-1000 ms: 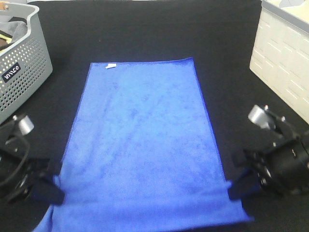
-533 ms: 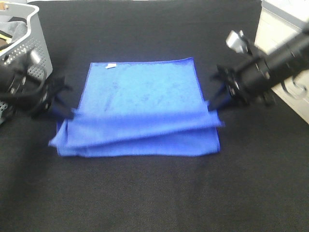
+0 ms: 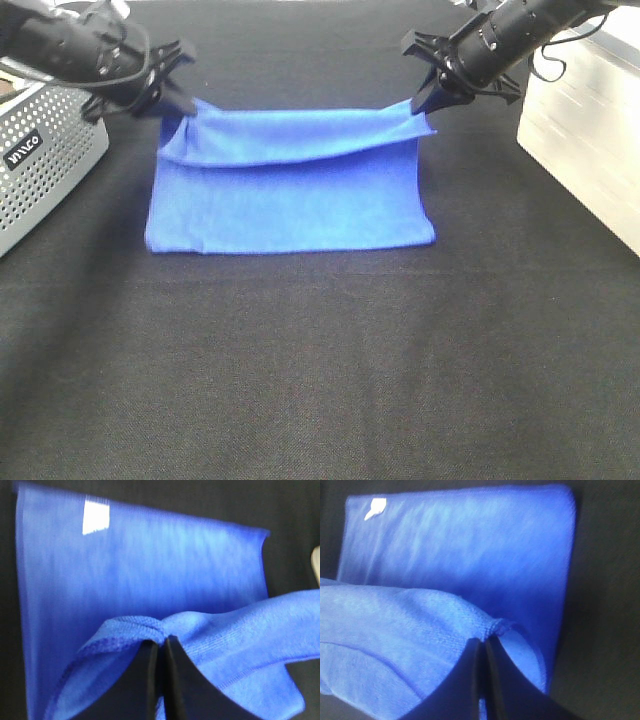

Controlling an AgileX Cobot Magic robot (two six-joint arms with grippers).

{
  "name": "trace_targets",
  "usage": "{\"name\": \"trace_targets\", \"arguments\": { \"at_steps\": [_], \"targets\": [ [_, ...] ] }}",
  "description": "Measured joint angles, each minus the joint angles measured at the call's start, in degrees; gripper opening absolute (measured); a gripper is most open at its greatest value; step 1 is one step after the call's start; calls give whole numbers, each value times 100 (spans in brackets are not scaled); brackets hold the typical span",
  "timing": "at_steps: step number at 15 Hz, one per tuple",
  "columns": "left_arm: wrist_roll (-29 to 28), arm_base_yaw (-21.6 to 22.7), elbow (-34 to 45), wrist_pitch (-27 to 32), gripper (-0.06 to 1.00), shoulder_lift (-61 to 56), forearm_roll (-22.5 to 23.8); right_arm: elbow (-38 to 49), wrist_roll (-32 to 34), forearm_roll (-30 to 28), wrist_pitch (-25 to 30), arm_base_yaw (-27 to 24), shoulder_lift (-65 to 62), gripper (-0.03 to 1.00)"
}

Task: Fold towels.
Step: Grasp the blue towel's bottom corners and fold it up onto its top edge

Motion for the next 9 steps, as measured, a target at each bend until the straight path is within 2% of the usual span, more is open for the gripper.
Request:
{"name": "trace_targets", "arguments": {
  "at_steps": [3,6,8,9],
  "targets": [
    [-6,0,-808,-384,1,665,0,-877,6,-17,0,-97,728,0],
    [-6,-23,-1106,-567,1,1060,0,-1117,0,-17,-126,-97,1077,0],
    [-6,-86,-1203,-819,8,1318,0,-1169,-11,-40,-395,-92,1295,3],
    [-6,-120,-1203,-900,17,1335,11,-1169,-11,-74,-464,-92,1329,12]
  ]
}}
